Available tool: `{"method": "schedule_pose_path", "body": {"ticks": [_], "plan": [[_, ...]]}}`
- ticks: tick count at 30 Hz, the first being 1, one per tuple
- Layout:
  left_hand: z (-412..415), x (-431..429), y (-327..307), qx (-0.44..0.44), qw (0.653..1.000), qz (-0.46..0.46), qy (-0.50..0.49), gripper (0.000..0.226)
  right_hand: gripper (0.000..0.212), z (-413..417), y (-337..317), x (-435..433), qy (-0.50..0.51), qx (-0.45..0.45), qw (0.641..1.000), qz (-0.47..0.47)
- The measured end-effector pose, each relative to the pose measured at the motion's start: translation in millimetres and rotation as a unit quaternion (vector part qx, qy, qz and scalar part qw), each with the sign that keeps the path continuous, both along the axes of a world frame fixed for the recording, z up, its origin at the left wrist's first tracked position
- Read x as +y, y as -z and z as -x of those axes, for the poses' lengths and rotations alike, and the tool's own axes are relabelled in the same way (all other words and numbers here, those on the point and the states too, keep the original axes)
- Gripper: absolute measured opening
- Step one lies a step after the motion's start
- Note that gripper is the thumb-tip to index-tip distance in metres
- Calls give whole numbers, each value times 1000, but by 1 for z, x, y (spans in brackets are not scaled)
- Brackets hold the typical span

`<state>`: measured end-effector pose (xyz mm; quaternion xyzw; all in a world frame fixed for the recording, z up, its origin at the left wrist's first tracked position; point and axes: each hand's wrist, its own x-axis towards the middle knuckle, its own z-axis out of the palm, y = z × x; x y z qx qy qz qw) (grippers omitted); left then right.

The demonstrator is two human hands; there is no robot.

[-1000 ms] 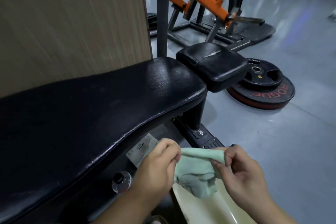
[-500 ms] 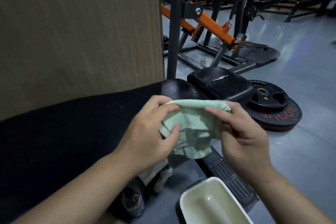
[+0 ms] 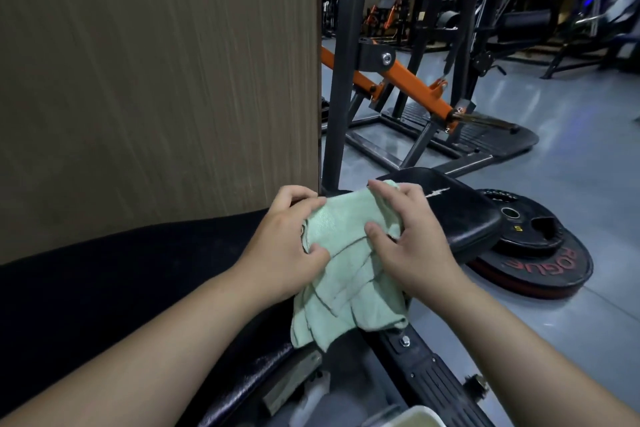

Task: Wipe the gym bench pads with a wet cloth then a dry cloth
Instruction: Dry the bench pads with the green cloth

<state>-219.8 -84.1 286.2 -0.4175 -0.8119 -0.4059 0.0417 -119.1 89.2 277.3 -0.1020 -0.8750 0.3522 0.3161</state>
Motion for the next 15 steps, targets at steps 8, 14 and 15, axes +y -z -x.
{"method": "schedule_pose_path", "body": {"ticks": [8, 14, 15], "plan": [[44, 26, 18, -63, 987, 145, 7, 57, 69, 47, 19, 47, -37, -216, 974, -65], [44, 40, 37, 64, 952, 297, -28, 47, 68, 58, 10, 55, -23, -245, 947, -204], [42, 41, 41, 61, 944, 324, -26, 53, 73, 58, 8, 51, 0, -256, 938, -236]]}}
